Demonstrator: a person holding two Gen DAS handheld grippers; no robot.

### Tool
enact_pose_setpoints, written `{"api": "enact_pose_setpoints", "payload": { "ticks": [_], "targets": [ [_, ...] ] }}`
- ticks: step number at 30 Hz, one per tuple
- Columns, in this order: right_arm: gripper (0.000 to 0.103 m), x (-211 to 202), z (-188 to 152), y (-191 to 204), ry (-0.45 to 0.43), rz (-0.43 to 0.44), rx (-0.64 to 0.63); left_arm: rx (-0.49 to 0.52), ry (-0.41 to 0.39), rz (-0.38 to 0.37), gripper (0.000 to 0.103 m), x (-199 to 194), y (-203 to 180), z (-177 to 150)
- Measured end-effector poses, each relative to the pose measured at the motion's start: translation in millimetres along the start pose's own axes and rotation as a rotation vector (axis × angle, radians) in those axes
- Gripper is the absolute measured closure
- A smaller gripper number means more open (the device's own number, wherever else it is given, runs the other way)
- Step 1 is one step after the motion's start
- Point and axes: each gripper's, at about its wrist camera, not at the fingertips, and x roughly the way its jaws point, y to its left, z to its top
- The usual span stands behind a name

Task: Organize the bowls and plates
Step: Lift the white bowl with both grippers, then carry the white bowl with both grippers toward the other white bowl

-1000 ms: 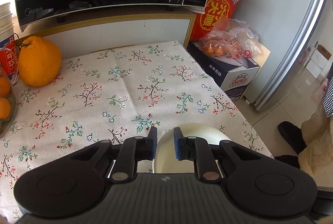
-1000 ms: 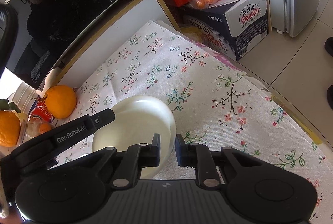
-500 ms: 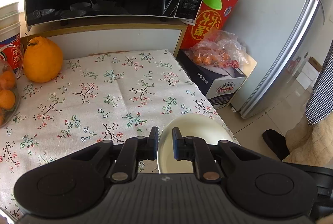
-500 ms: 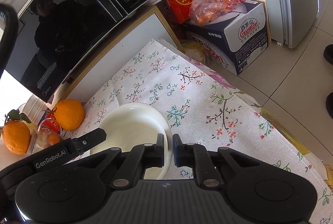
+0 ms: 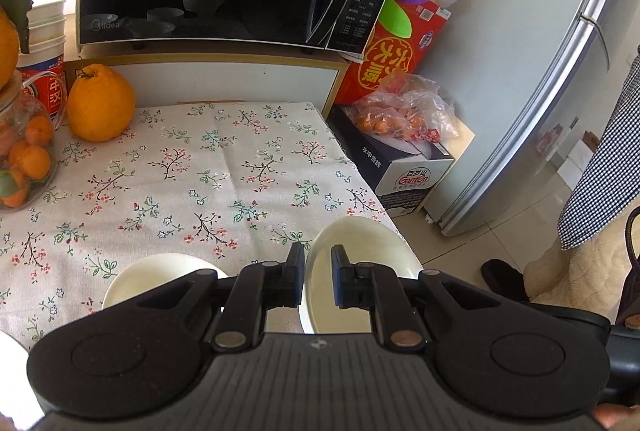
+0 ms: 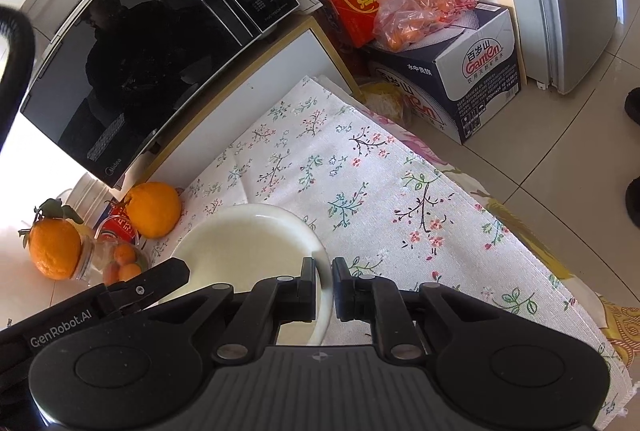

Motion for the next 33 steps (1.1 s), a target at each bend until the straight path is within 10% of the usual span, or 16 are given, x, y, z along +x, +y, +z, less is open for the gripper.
{"api": "enact_pose_setpoints", "payload": {
  "ticks": [33],
  "targets": [
    [0.092,-41,-38,26,0.107,0.089,-0.243,-0.046,-0.007,0.033,0.091,-73,7,-56]
  ]
}}
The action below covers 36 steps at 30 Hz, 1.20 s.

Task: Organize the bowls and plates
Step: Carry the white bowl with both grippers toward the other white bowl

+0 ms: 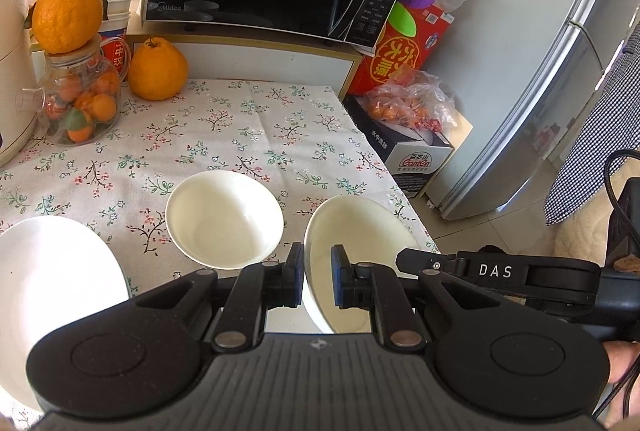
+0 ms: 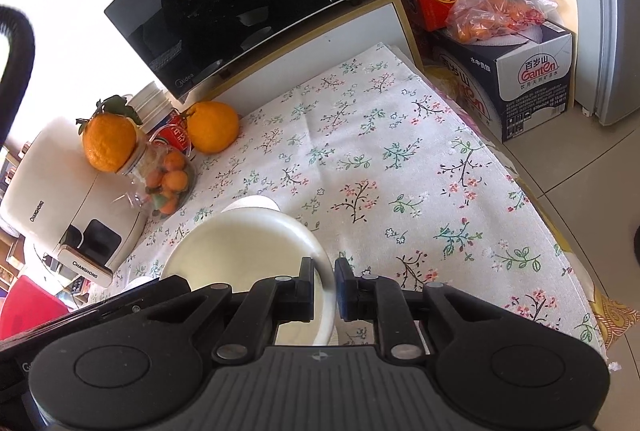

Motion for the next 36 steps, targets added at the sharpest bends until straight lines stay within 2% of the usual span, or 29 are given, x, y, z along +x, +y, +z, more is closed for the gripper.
{"api": "enact_pose_setpoints", "payload": {
  "ticks": [7,16,22,28,36],
  "targets": [
    [0.092,-2,-5,9,0.020,0.009,-0.037,-0.016,0.025,0.037,0.091,-2,5,-9],
    [0.092,9,-13,18,0.093,-0.036,-0.107,-0.015,0.088,0.092,0.091,4,10,-17],
    [0.092,16,-15,27,0.112,-0.040,-0.145,-0.006,0.138,0.155,0.090,15,15,-23],
    [0.092,30,-18,31,0.151,-0.081,-0.175,-0.005,0.139,0.169,0.090,17,15,-23],
    [0.092,32,-18,32,0.154,-0.084,-0.179,-0.005,0.165,0.180,0.090,24,16,-25]
  ]
}}
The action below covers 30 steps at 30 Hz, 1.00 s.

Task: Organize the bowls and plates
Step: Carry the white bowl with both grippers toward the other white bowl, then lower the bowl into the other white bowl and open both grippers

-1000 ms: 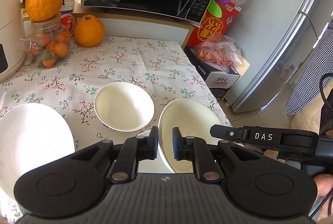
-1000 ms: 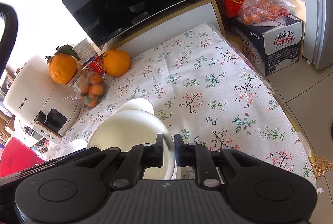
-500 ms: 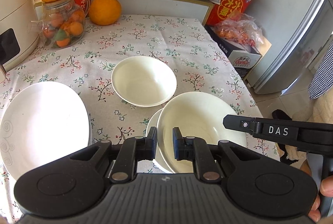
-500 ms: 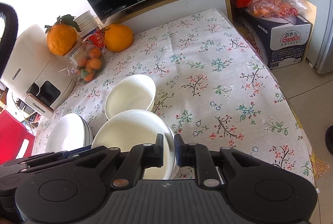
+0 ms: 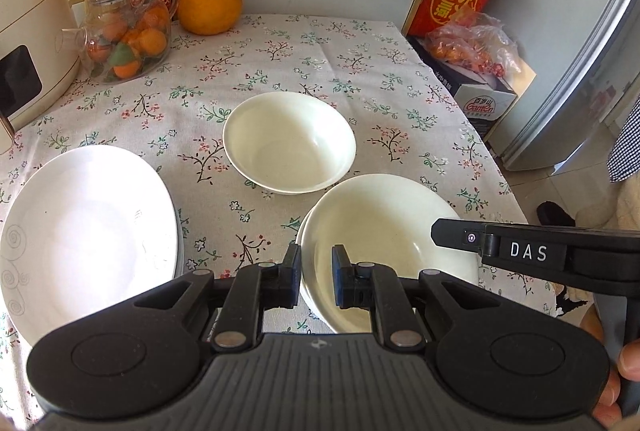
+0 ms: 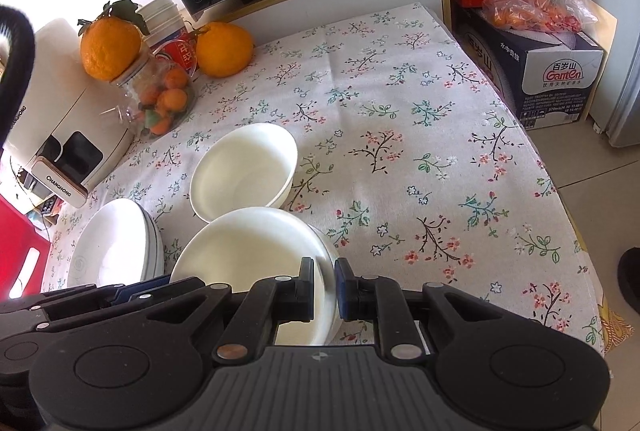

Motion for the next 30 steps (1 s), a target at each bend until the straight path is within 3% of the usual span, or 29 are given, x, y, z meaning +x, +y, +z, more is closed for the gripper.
{"api": "enact_pose_setpoints", "payload": {
  "ticks": [24,30],
  "targets": [
    [0.091,14,5,-1,0.035,-0.012,0.002,-0.012,0.029,0.008,0.085,13,0,2],
    [0.084,16,5,0,0.051,-0.016,-0.004,-0.018,0.033,0.019,0.072,14,1,2]
  ]
}}
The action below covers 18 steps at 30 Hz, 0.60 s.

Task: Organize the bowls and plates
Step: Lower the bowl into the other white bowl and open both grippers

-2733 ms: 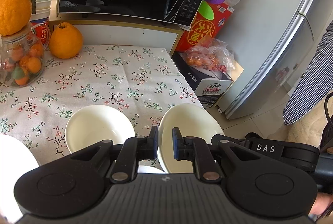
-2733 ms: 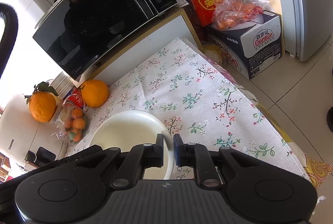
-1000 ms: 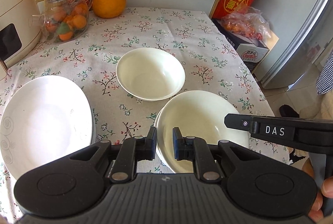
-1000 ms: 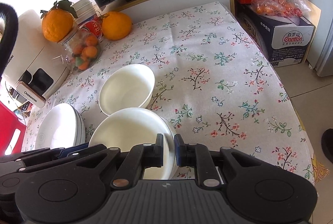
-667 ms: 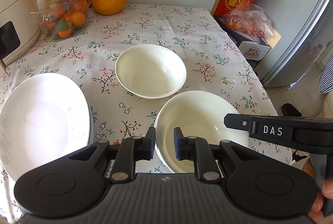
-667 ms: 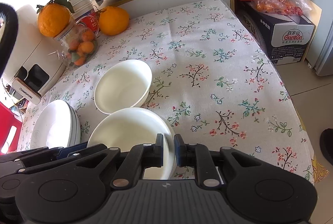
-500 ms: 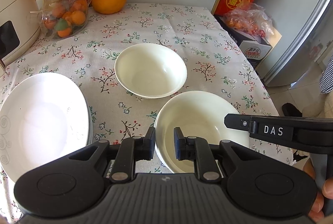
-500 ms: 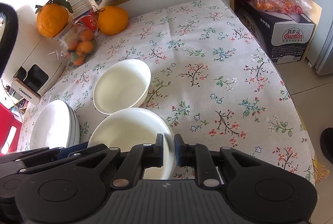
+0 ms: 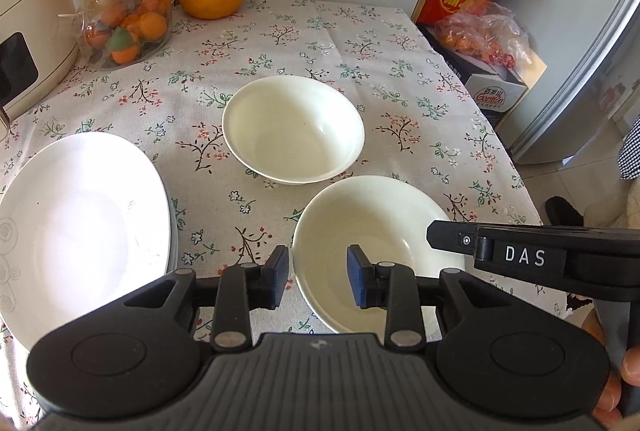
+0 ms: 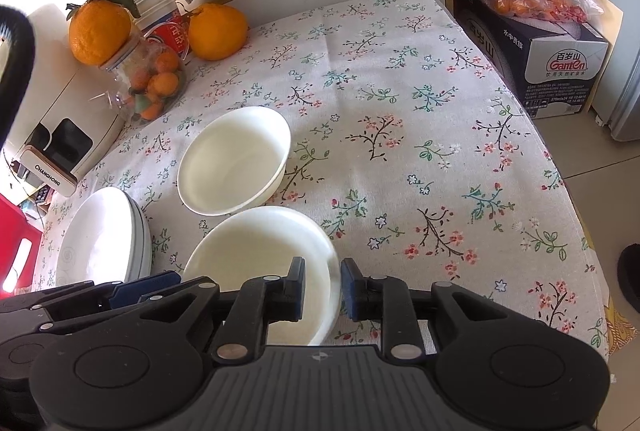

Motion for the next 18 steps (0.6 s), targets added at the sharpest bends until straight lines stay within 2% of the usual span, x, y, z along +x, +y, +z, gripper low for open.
{"api": "enact_pose_setpoints", "payload": {
  "ticks": [6,14,18],
  "targets": [
    [0.083,-3,2,-8,-0.015,0.012,0.042,-0.040,-0.027,-0.009,0.067,-7,10,5],
    [0.075,-2,8,-17,-0.046,0.023,0.091,-0.122,-0.051,-0.026,0.065,-10,26,17],
    [0.066,0,12,-18,-0.058,0.014,0.106,-0.140,-0.080,-0.019,0.064,-13,32,24]
  ]
}}
